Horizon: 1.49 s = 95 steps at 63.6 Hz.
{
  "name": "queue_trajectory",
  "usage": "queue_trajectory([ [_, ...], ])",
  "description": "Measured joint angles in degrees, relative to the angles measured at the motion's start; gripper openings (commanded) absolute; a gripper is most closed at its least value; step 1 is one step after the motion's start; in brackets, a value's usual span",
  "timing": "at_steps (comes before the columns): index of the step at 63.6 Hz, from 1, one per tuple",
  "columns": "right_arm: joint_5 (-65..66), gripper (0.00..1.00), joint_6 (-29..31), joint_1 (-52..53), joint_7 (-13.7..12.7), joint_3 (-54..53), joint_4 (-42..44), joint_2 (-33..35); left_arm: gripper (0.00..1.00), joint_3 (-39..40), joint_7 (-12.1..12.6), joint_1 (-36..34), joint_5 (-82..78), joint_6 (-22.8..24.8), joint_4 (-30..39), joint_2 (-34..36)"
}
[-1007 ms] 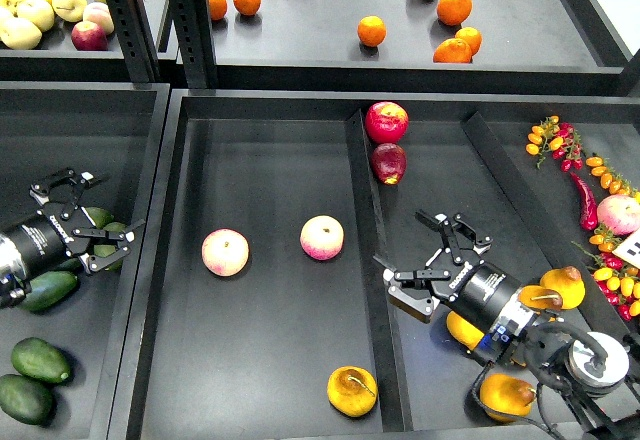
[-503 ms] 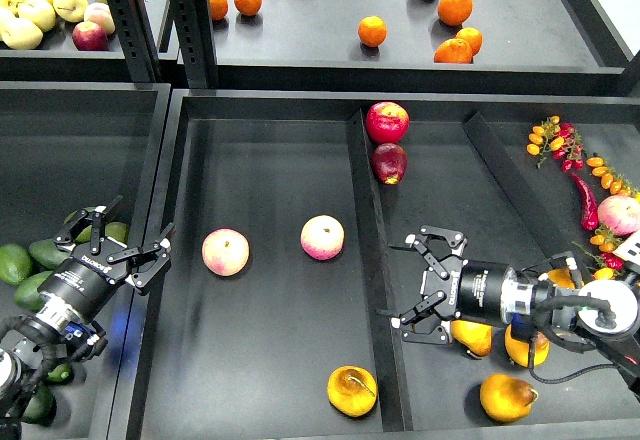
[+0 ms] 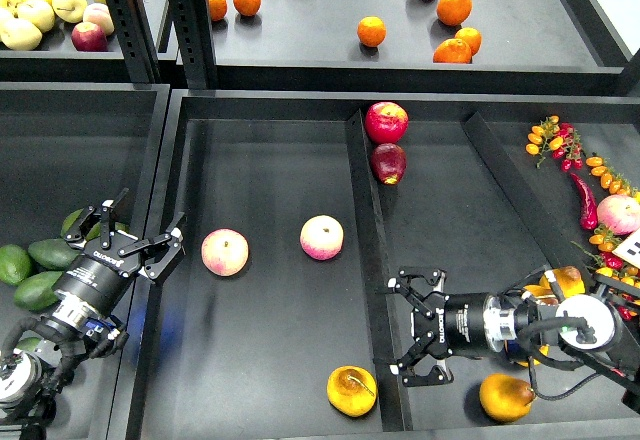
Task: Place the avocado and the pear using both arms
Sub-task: 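Lower the open right gripper onto the yellow pear in the middle bin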
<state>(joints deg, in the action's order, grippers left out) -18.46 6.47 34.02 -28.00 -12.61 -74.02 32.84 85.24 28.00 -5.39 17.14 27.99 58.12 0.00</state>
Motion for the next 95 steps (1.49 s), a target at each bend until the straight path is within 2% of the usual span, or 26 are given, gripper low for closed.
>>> queue_trajectory([
  [39, 0.80, 1.00, -0.32, -0.55, 0.00, 4.97, 5.89, -4.44, 0.99, -0.31, 0.00, -0.07, 0.09, 0.01, 1.89, 0.00],
  [60, 0.80, 1.00, -0.32, -0.45, 0.00, 4.82, 10.81, -9.20, 0.99, 0.10, 0.00, 0.12, 0.03, 0.01, 3.39, 0.00],
  [95, 0.91, 1.00, -0.22, -0.53, 0.00, 4.50, 14.84, -12.24, 0.99, -0.14, 0.00, 0.78, -0.41, 0.01, 4.69, 0.00],
])
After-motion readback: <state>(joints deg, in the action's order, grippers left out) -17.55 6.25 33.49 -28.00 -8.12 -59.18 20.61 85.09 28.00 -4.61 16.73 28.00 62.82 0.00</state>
